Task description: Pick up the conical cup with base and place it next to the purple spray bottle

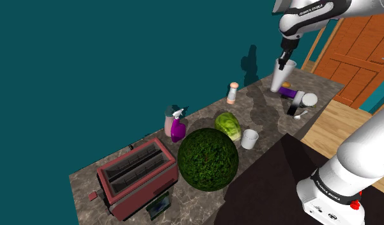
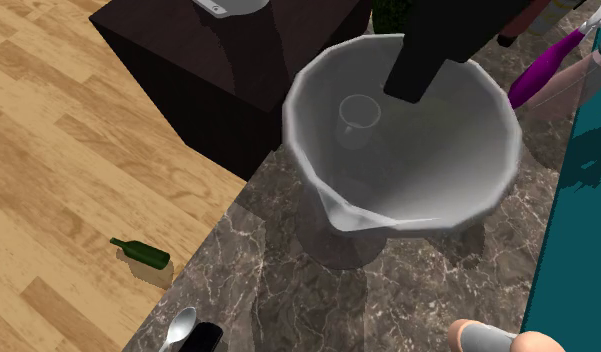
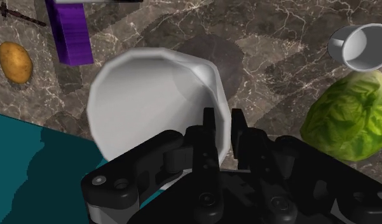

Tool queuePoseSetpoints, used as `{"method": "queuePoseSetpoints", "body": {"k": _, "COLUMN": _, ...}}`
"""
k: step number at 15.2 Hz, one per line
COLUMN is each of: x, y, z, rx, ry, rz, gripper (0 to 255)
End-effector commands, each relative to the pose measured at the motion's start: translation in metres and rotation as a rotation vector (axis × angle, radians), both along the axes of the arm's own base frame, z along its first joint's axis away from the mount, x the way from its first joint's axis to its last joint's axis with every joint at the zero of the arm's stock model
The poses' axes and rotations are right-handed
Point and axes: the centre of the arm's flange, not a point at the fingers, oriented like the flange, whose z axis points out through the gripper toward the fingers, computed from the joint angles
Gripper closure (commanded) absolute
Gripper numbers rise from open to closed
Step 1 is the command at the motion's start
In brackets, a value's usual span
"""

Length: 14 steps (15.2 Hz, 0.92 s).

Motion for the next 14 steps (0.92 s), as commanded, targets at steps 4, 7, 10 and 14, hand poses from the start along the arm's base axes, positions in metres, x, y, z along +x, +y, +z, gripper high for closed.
{"method": "queuePoseSetpoints", "body": {"k": 4, "x": 0.0, "y": 0.001, "z": 0.026, "rx": 0.0, "ry": 0.0, "rz": 0.0, "gripper": 255}}
{"method": "queuePoseSetpoints", "body": {"k": 7, "x": 0.0, "y": 0.001, "z": 0.042, "rx": 0.0, "ry": 0.0, "rz": 0.0, "gripper": 255}}
{"method": "queuePoseSetpoints", "body": {"k": 10, "x": 0.0, "y": 0.001, "z": 0.058, "rx": 0.0, "ry": 0.0, "rz": 0.0, "gripper": 255}}
{"method": "queuePoseSetpoints", "body": {"k": 14, "x": 0.015, "y": 0.037, "z": 0.062, "rx": 0.0, "ry": 0.0, "rz": 0.0, "gripper": 255}}
